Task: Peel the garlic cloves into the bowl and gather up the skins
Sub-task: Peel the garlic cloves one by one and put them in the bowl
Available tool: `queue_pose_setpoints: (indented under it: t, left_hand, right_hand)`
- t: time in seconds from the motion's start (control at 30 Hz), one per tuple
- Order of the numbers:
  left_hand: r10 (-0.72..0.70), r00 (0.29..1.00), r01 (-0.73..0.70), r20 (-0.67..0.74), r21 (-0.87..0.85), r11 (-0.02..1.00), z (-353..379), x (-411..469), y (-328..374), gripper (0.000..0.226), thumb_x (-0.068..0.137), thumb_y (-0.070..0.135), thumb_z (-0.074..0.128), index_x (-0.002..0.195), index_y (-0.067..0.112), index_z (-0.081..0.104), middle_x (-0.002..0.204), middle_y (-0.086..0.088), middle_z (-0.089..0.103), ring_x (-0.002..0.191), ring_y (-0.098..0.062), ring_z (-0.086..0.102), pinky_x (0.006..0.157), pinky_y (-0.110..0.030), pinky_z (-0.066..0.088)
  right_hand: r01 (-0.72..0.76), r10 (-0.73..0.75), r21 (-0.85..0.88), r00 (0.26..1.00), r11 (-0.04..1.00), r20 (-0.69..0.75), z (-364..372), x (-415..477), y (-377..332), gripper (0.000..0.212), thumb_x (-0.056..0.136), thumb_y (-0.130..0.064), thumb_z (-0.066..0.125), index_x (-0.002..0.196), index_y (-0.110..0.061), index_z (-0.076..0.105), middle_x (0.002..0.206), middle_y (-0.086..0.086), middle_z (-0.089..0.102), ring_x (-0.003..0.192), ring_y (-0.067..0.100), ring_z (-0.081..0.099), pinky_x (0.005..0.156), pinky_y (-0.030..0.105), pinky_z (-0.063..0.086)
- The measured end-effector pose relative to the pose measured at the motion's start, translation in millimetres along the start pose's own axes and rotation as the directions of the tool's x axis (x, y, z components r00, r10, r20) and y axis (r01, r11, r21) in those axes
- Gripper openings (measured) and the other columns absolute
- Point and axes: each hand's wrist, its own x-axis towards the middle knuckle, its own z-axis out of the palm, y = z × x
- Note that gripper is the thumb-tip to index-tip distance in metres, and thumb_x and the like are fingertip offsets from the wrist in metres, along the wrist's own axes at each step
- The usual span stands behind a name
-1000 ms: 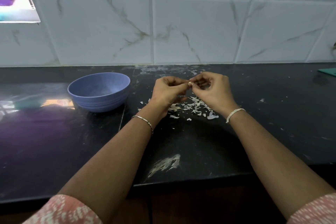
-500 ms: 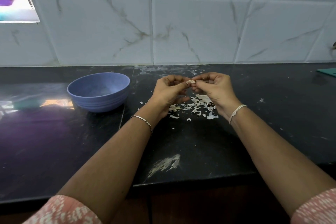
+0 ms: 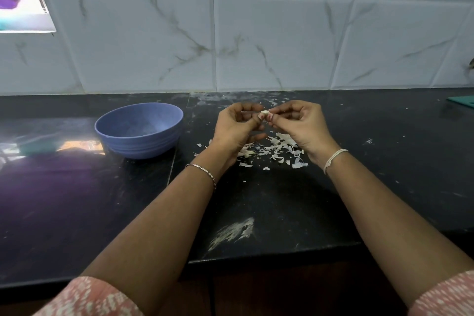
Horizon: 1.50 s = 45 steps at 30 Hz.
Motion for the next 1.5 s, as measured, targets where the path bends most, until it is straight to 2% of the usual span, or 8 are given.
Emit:
queue_pose_setpoints:
  t: [0.2,0.33,0.5,0.73,0.93,1.23,1.43,1.5]
  left_hand:
    - [-0.110,0.994,0.111,0.012,-0.168,0.980,-1.5,0.5,0.2,0.009,0.088,0.005,0.069,0.094,0.000,0.069,0.083,-0.009,0.072,0.069,-0.012,0.069,0.067,-0.026,0.061]
    - [-0.137,0.990,0.137,0.019,-0.232,0.963,-1.4,-0.1,2.5,0.007,0.086,-0.001,0.069,0.092,0.000,0.069,0.079,-0.010,0.073,0.068,-0.014,0.071,0.068,-0.025,0.061]
    - [-0.124,0.992,0.124,0.012,-0.192,0.974,-1.8,-0.8,3.2,0.010,0.084,-0.006,0.069,0.092,-0.001,0.070,0.077,-0.010,0.073,0.068,-0.015,0.071,0.066,-0.025,0.060]
    - [-0.059,0.998,0.057,-0.025,-0.068,0.996,0.4,0.2,0.1,0.010,0.084,-0.006,0.068,0.092,-0.001,0.071,0.072,-0.007,0.070,0.060,-0.009,0.067,0.062,-0.018,0.057]
    - [0.004,1.000,-0.004,-0.014,-0.010,1.000,0.0,1.7,-3.8,0.013,0.084,-0.007,0.068,0.096,-0.002,0.071,0.075,-0.006,0.071,0.066,-0.008,0.069,0.067,-0.017,0.056]
    - [0.030,1.000,-0.030,0.001,0.054,0.998,-1.2,4.7,-6.1,0.021,0.088,-0.007,0.064,0.108,-0.007,0.068,0.082,-0.009,0.069,0.068,-0.005,0.068,0.069,-0.016,0.055]
    - [0.058,0.997,-0.067,0.055,0.190,0.980,-3.0,4.5,-6.1,0.029,0.086,-0.011,0.063,0.113,-0.002,0.068,0.085,-0.004,0.070,0.072,-0.001,0.066,0.068,-0.012,0.051]
    - [0.079,0.995,-0.090,0.057,0.247,0.965,-2.7,4.0,-6.1,0.030,0.083,-0.011,0.067,0.111,0.001,0.070,0.086,-0.004,0.071,0.077,-0.004,0.067,0.072,-0.016,0.054]
  right_hand:
    - [0.179,-0.197,-0.278,0.980,0.944,-0.036,1.9,-0.3,3.8,0.007,0.080,-0.007,0.075,0.086,-0.011,0.075,0.081,-0.001,0.074,0.074,0.008,0.070,0.074,0.024,0.058]
    - [0.259,-0.279,-0.392,0.960,0.883,0.007,1.0,-0.5,7.5,0.008,0.079,-0.010,0.074,0.086,-0.011,0.075,0.078,-0.002,0.073,0.071,0.009,0.071,0.072,0.034,0.061]
    - [0.306,-0.320,-0.511,0.945,0.803,0.063,1.4,-2.0,6.0,0.007,0.076,-0.020,0.074,0.082,-0.016,0.075,0.073,-0.006,0.072,0.066,0.006,0.069,0.069,0.034,0.061]
    - [0.335,-0.343,-0.648,0.932,0.684,0.120,3.8,-3.1,0.7,0.014,0.075,-0.031,0.069,0.077,-0.018,0.073,0.069,-0.006,0.071,0.065,0.013,0.069,0.068,0.040,0.059]
    - [0.335,-0.345,-0.669,0.931,0.664,0.123,4.3,-4.0,-1.4,0.011,0.076,-0.028,0.069,0.075,-0.018,0.072,0.068,-0.006,0.071,0.064,0.011,0.068,0.068,0.037,0.058]
    - [0.316,-0.328,-0.631,0.939,0.709,0.101,5.5,-5.6,-1.3,0.008,0.075,-0.026,0.071,0.074,-0.018,0.073,0.068,-0.007,0.071,0.063,0.007,0.067,0.067,0.035,0.059]
    - [0.290,-0.311,-0.596,0.948,0.749,0.070,4.1,-4.5,1.2,0.009,0.073,-0.023,0.070,0.074,-0.015,0.074,0.067,-0.006,0.071,0.062,0.007,0.067,0.067,0.037,0.059]
    - [0.273,-0.296,-0.574,0.954,0.772,0.054,4.2,-4.0,1.9,0.007,0.073,-0.020,0.070,0.073,-0.015,0.074,0.066,-0.006,0.071,0.063,0.006,0.067,0.068,0.037,0.059]
